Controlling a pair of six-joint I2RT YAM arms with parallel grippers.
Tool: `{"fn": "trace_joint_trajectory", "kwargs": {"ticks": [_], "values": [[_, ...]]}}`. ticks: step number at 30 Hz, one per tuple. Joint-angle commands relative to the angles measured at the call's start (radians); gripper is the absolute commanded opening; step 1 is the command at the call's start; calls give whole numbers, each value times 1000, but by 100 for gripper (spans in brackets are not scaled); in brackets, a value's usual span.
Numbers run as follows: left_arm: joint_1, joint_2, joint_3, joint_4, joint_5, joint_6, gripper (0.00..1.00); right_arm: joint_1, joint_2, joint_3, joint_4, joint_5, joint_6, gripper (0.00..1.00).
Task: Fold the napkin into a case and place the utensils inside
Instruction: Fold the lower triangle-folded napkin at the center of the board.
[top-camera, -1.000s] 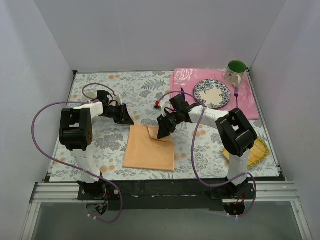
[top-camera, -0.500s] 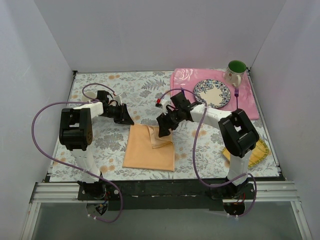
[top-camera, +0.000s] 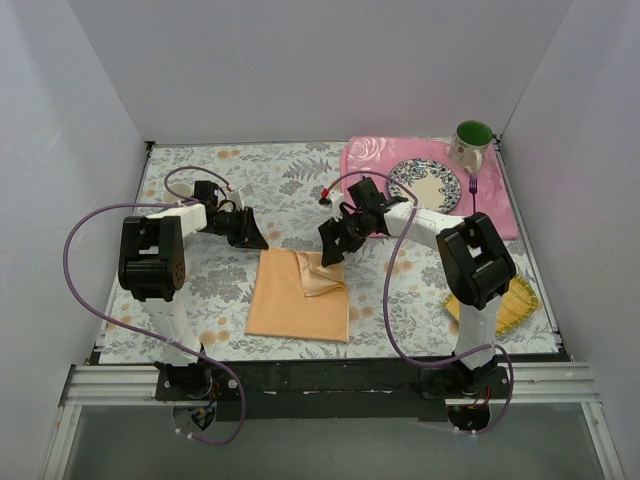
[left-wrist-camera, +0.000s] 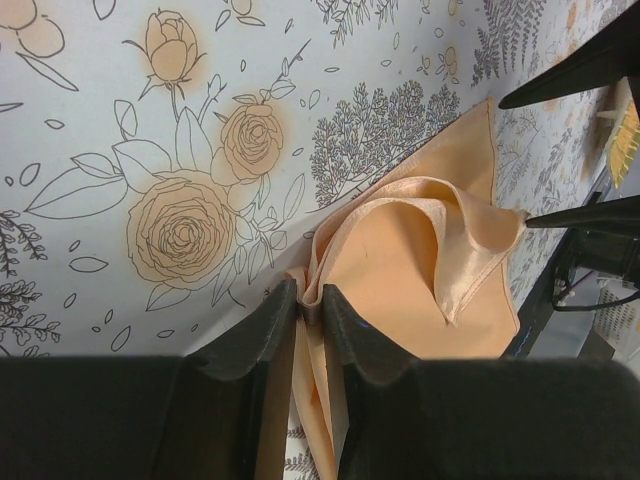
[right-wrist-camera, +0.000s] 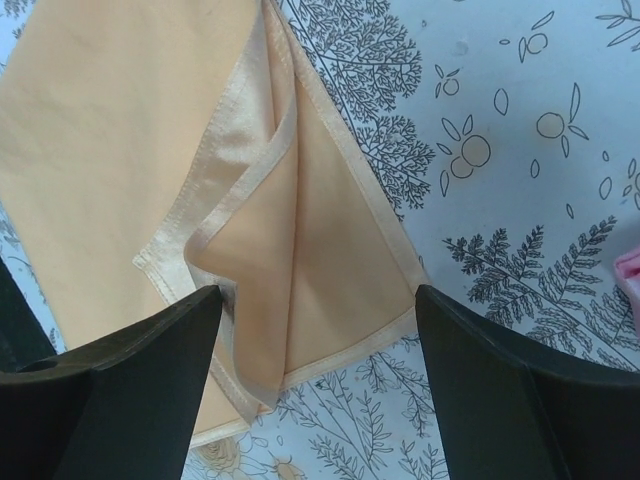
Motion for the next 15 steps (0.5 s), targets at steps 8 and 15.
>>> {"fn": "trace_joint_trajectory", "kwargs": {"ticks": [8, 15], "values": [[5, -38, -6, 23, 28, 1, 16, -20, 101, 81, -94, -31, 43, 92], [5, -36, -16, 30, 32, -3, 16, -20, 16, 52, -41, 114, 55, 94]]}}
